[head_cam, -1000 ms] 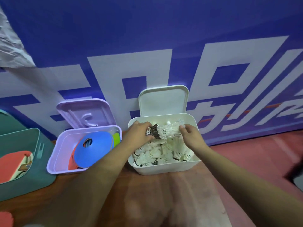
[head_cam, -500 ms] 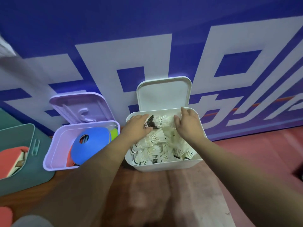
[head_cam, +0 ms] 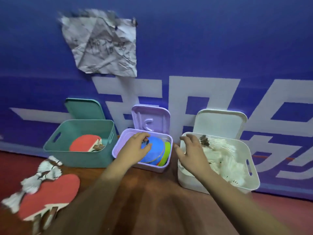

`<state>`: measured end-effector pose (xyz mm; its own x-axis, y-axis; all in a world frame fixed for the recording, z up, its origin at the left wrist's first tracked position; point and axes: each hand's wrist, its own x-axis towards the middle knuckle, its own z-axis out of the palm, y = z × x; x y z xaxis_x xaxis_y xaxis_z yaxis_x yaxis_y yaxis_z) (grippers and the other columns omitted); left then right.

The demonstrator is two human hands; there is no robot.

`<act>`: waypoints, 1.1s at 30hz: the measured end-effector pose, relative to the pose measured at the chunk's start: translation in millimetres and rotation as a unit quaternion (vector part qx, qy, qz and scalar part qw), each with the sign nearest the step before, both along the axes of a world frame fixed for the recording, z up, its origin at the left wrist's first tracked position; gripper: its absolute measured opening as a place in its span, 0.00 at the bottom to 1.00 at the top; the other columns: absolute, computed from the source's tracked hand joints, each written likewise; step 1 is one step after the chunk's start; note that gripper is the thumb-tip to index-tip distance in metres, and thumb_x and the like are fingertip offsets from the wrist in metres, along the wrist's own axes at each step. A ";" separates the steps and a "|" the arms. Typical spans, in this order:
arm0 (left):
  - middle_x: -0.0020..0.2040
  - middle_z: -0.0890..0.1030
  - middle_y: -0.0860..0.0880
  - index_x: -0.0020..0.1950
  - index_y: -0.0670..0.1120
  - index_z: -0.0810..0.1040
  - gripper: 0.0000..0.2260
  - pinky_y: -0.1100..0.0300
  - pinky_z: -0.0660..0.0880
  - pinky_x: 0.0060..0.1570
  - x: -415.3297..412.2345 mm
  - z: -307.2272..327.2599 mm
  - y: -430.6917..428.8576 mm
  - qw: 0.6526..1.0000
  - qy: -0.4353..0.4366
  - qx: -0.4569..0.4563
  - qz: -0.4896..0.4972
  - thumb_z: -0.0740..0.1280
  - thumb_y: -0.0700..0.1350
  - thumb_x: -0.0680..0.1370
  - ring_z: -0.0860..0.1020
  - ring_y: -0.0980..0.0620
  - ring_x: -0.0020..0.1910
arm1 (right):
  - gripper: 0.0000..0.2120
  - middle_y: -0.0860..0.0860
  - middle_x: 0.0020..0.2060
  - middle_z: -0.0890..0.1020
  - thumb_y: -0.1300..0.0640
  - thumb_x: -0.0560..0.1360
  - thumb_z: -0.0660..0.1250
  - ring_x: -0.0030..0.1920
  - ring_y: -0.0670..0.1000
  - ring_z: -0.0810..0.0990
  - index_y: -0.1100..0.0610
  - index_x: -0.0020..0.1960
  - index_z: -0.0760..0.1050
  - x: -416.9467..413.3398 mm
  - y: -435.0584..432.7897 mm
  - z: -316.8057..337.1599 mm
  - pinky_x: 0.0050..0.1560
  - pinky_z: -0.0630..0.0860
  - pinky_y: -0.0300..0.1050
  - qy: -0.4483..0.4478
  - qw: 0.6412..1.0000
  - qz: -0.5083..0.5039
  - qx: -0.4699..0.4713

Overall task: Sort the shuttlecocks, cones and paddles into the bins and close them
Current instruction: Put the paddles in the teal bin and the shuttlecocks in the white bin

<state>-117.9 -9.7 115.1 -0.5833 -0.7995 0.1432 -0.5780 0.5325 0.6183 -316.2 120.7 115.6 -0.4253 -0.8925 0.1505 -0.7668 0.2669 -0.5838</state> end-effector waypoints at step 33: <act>0.56 0.74 0.38 0.61 0.48 0.79 0.20 0.52 0.64 0.62 585.3 -194.4 -152.4 0.914 -0.167 0.188 0.319 0.74 0.50 0.71 0.67 0.38 0.62 | 0.21 0.54 0.61 0.71 0.47 0.77 0.63 0.60 0.56 0.76 0.55 0.67 0.70 538.8 -248.1 -127.3 0.61 0.70 0.47 -0.025 0.947 0.206 0.246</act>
<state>467.4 -162.2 -79.3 0.0575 -0.9481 -0.3128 -0.8861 -0.1929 0.4215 222.5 -127.4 -11.7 -0.0205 -0.9413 -0.3369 -0.8398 0.1991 -0.5051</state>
